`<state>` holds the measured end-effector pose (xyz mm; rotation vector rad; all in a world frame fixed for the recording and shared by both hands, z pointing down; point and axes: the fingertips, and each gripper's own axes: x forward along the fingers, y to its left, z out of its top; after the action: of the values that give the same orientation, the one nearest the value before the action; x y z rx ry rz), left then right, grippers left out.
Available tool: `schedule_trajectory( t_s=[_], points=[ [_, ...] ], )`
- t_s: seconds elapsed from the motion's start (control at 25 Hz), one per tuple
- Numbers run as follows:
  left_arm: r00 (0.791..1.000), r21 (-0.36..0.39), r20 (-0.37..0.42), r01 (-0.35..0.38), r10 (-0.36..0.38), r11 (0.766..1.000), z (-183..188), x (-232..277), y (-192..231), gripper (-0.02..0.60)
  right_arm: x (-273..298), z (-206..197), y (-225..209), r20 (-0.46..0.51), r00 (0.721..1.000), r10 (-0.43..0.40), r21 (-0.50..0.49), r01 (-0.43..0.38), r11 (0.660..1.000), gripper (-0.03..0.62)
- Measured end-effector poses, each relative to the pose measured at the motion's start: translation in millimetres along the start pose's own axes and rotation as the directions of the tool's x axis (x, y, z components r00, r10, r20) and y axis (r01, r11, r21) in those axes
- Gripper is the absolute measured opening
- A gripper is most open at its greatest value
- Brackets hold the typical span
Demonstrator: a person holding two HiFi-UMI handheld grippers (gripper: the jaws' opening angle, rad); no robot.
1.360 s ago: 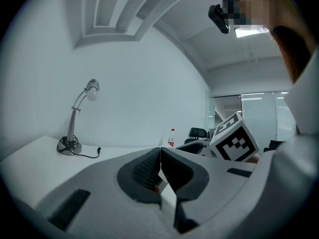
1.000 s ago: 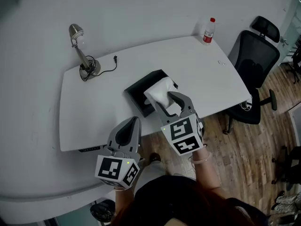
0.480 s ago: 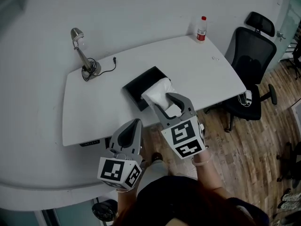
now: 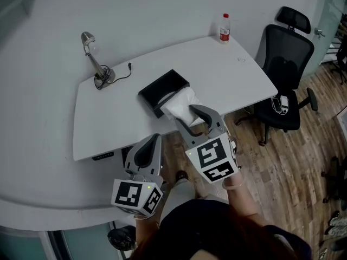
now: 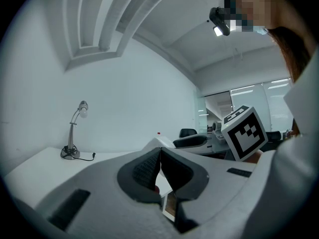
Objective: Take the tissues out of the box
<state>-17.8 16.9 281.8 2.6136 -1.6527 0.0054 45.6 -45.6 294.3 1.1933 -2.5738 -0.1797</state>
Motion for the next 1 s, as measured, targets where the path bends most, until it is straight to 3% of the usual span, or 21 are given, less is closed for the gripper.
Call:
schedule_trajectory(
  t_s=[1.0],
  points=[
    [1.000, 0.038, 0.019, 0.008, -0.009, 0.999, 2, -58, -63, 0.021, -102, 10, 25, 0.113, 0.993, -0.019, 0.046, 0.013, 0.999, 0.196]
  ],
)
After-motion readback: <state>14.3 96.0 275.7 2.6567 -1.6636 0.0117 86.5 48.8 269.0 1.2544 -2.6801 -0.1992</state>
